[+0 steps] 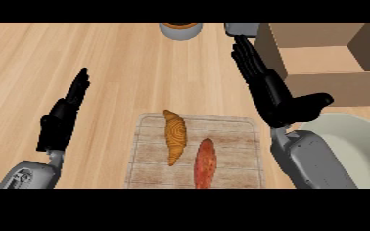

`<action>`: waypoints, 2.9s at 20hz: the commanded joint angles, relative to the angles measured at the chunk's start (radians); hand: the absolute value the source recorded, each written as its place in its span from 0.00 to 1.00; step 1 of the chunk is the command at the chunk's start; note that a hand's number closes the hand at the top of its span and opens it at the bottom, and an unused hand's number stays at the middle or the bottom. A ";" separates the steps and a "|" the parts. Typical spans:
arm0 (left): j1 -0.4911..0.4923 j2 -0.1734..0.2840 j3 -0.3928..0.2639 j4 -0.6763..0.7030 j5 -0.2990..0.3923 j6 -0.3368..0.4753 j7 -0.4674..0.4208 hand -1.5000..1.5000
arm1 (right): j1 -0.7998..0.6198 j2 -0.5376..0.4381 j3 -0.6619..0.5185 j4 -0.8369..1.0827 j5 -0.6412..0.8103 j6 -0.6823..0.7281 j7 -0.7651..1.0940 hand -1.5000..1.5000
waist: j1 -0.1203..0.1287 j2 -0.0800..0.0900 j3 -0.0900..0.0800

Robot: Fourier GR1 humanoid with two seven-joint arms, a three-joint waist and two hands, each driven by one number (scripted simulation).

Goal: Pick the sweet potato from the cutting board and place it in the cardboard box

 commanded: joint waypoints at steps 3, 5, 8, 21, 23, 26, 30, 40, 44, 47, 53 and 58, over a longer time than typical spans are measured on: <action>-0.047 0.059 0.024 -0.022 -0.006 -0.081 -0.046 0.50 | 0.026 -0.134 -0.055 -0.242 0.108 -0.121 0.142 0.00 | -0.038 -0.018 0.011; -0.052 0.067 0.004 -0.055 -0.005 -0.113 -0.068 0.50 | 0.049 -0.202 -0.107 -0.310 0.168 -0.174 0.147 0.00 | -0.079 -0.033 0.010; -0.024 0.076 -0.008 -0.059 0.008 -0.150 -0.091 0.50 | 0.133 -0.415 -0.080 -0.267 0.318 -0.124 0.267 0.00 | -0.093 -0.031 0.006; -0.127 0.040 0.008 0.018 0.003 -0.240 -0.114 0.50 | 0.415 -0.590 0.094 -0.712 0.697 -0.012 0.374 0.00 | -0.014 -0.004 0.011; -0.099 0.065 0.012 -0.033 0.011 -0.252 -0.106 0.50 | 0.412 -0.672 0.100 -0.698 0.698 0.086 0.409 0.00 | -0.001 -0.005 0.011; -0.121 0.027 -0.004 -0.020 0.003 -0.242 -0.105 0.50 | 0.319 -0.696 0.180 -0.790 0.711 0.225 0.594 0.00 | 0.009 -0.003 0.009; -0.123 0.033 -0.014 -0.050 -0.011 -0.252 -0.076 0.50 | 0.195 -0.616 0.316 -0.830 0.716 0.365 0.828 0.00 | 0.033 -0.003 0.008; -0.125 0.018 0.015 -0.005 -0.016 -0.277 -0.098 0.50 | -0.051 -0.280 0.543 -0.653 0.730 0.572 1.232 0.00 | 0.017 -0.003 0.010; -0.097 0.028 0.018 -0.084 -0.008 -0.280 -0.058 0.50 | -0.093 -0.154 0.579 -0.608 0.737 0.580 1.351 0.00 | 0.019 -0.009 0.010; -0.097 0.023 0.026 -0.056 -0.019 -0.284 -0.081 0.50 | -0.094 -0.071 0.616 -0.511 0.757 0.570 1.357 0.00 | 0.013 -0.007 0.011; -0.094 -0.007 0.025 -0.068 -0.041 -0.261 -0.067 0.50 | -0.089 -0.042 0.642 -0.456 0.841 0.586 1.363 0.00 | 0.001 -0.009 0.012; -0.048 0.005 0.042 -0.085 -0.028 -0.298 -0.082 0.50 | -0.083 0.037 0.629 -0.346 0.920 0.564 1.308 0.00 | 0.009 -0.007 0.013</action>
